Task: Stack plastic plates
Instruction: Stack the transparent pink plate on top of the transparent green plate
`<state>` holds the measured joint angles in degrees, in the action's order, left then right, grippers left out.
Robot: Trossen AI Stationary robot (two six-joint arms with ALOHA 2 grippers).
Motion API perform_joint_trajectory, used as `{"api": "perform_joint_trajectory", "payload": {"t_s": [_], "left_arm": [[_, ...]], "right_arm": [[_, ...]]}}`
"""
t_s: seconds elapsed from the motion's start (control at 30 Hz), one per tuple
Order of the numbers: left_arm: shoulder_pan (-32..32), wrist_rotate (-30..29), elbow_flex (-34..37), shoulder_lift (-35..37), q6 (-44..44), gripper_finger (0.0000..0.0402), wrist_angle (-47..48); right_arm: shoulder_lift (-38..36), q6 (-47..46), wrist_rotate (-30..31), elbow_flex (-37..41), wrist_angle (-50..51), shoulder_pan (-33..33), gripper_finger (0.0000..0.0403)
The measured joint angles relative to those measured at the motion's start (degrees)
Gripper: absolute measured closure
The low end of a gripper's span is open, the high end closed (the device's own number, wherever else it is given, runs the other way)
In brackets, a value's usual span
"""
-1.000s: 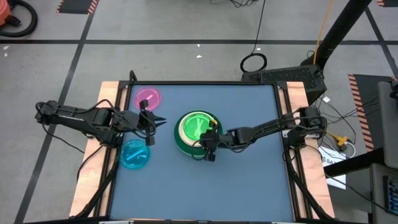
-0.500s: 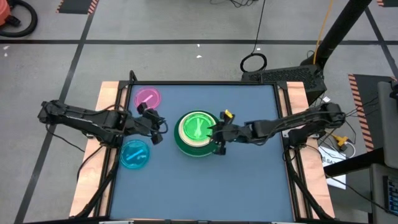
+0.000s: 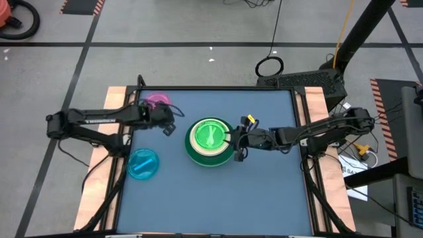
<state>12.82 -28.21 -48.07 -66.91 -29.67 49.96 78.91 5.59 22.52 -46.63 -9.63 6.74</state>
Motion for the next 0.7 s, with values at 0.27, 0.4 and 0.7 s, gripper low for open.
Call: {"api": "perform_joint_trajectory", "payload": {"t_s": [0.27,0.4,0.7], "left_arm": [[14.1,16.0,0.0,-7.3,16.2,0.0346,-7.9],[19.5,18.1,0.0,-11.0,20.3,0.0346,-10.0],[25.1,18.2,0.0,-14.5,22.1,0.0346,-10.7]], "right_arm": [[-0.1,0.0,0.0,0.0,0.0,0.0,0.0264],[-0.1,-0.4,0.0,0.0,0.0,0.0,0.0264],[-0.1,-1.8,-0.1,0.0,0.2,0.0,0.0264]]}}
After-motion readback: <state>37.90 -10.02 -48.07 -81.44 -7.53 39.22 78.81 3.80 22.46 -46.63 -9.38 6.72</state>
